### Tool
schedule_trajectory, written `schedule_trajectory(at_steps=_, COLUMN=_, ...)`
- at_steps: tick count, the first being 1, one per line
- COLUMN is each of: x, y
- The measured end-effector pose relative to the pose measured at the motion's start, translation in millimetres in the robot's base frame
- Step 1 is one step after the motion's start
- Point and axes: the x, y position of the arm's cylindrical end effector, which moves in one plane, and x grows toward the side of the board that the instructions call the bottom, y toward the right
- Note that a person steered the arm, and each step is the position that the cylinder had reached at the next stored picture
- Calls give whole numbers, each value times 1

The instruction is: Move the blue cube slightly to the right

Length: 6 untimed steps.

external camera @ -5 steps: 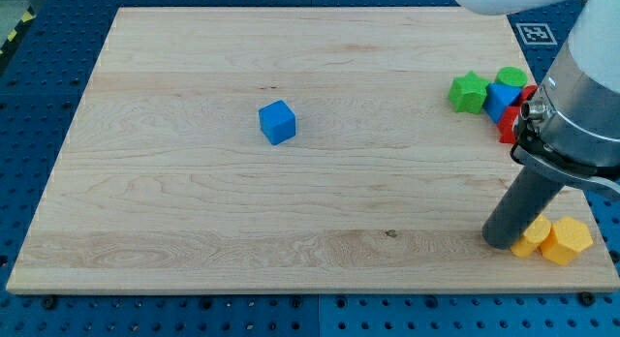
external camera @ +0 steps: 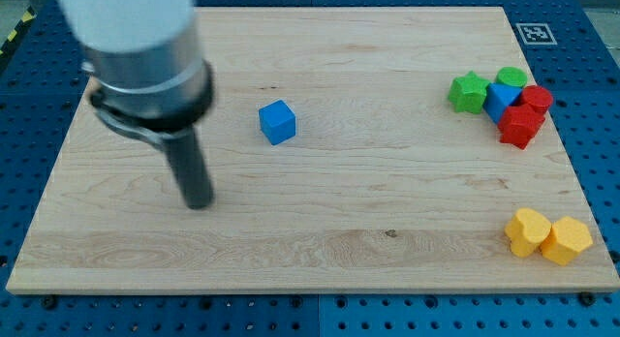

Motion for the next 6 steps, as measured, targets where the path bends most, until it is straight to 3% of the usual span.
schedule_trajectory(at_steps=1, x=-55, y=-47)
schedule_trajectory(at_steps=2, x=-96, y=-28)
schedule_trajectory(at_steps=4, x=-75, y=128)
schedule_trajectory(at_steps=5, x=-79, y=135)
schedule_trajectory(at_steps=6, x=-114, y=99)
